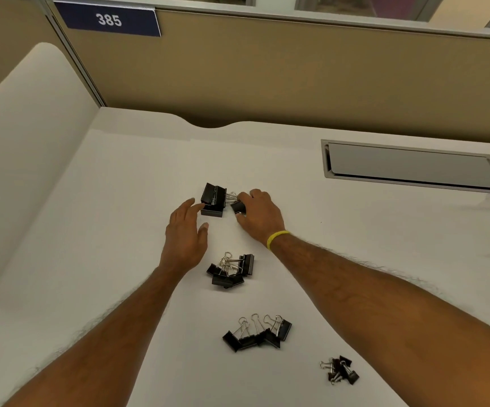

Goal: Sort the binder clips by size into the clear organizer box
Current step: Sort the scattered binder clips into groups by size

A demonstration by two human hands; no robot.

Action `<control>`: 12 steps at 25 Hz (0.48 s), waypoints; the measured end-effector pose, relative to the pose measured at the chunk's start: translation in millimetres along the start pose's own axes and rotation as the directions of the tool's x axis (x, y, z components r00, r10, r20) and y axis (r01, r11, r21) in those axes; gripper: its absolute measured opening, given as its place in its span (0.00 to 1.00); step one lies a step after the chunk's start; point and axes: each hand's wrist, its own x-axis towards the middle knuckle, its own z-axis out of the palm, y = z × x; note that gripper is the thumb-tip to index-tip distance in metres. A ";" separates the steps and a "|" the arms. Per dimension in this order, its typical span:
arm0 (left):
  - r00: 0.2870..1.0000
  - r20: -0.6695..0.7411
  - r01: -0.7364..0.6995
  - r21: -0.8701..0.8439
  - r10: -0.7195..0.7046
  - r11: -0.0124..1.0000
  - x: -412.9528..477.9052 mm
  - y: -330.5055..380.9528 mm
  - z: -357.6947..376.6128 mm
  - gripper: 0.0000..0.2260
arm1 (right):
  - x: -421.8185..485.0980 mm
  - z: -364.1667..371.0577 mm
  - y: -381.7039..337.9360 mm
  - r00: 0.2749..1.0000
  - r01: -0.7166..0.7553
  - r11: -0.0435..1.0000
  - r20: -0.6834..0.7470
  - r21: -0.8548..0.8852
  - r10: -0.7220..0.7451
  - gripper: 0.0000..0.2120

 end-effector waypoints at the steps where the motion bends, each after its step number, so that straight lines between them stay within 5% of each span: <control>1: 1.000 -0.003 -0.014 -0.015 0.014 1.000 -0.6 0.7 0.9 0.19 | -0.2 -2.4 2.0 1.000 -0.005 1.000 -0.009 0.012 0.005 0.18; 8: 0.995 -0.007 -0.096 -0.047 0.096 0.994 -1.9 16.7 7.6 0.18 | -7.4 -12.7 20.3 0.992 -0.094 0.968 -0.055 0.235 0.110 0.16; 12: 0.993 -0.009 -0.121 -0.135 0.121 0.983 -1.4 34.7 12.7 0.18 | -21.1 -19.0 25.9 0.959 -0.156 0.824 -0.117 0.545 0.259 0.11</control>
